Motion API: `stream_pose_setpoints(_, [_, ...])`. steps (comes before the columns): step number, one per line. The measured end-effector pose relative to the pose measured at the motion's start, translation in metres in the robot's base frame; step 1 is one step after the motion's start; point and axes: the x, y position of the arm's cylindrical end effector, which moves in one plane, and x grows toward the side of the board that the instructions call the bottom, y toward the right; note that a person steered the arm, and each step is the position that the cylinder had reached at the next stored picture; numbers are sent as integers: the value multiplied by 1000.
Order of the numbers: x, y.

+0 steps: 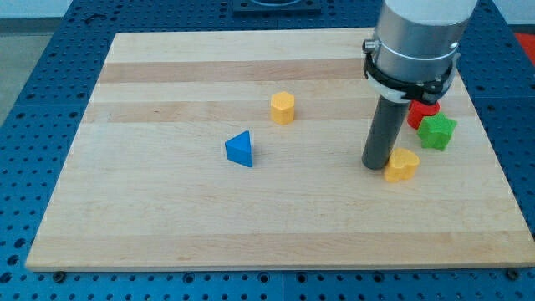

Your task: Slide the blue triangle towards the bottom center

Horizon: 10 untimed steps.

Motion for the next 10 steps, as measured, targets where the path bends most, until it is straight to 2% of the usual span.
stream_pose_setpoints(3, [-42,-156])
stream_pose_setpoints(5, [-48,-242])
stream_pose_setpoints(7, [-4,-247])
stream_pose_setpoints(8, [-1,-217])
stream_pose_setpoints(9, [-2,-226])
stream_pose_setpoints(10, [-2,-280])
